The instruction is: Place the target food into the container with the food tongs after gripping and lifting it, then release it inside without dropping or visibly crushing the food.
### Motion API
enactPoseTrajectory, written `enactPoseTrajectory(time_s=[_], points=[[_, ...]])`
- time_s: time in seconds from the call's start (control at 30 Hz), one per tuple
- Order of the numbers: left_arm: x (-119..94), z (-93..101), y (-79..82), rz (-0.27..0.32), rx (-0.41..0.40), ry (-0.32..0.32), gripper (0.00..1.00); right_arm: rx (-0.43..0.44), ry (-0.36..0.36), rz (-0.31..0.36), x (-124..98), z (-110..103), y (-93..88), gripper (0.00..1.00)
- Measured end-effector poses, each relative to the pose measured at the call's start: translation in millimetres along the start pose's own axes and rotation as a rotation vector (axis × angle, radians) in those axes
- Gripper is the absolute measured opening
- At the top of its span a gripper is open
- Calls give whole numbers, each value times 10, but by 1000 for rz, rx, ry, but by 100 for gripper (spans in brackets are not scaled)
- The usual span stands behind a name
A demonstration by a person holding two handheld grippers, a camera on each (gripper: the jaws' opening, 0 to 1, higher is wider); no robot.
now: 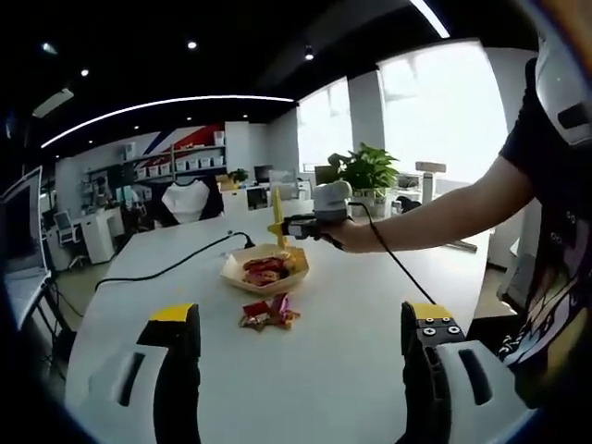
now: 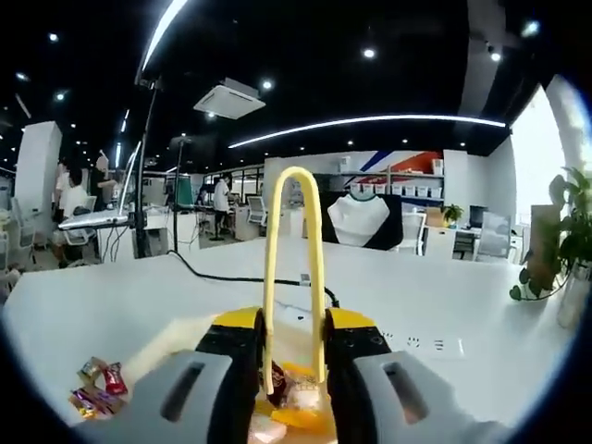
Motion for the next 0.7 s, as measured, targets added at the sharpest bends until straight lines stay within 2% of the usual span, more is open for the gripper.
enactPoseTrajectory(time_s=[0.2,0.37,0.4,0.5,0.7], points=[[-5,13,-2,0,4,-5,95,31,23,58,-114,-77,100,23],[-14,6,-1,8,-10,-2,95,-27,33,62,-187,-125,125,23],[-10,5,-3,7,-10,-4,95,-80,36,98,-188,-127,141,23],[-3,4,-4,4,-1,-7,95,-61,65,70,-235,-220,100,23],[3,1,0,3,1,-10,95,-31,100,105,-402,-437,47,23]])
Point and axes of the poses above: the point that each gripper's makers call its tool centre point, and the gripper's own axes: x roughly forward along the fingers, z roughly to its right, y roughly out of its top, the point moved 9 cm from there along -x, roughly backward along the fingers, and after that the axes turned 5 degrees about -z, right-handed, at the moved point
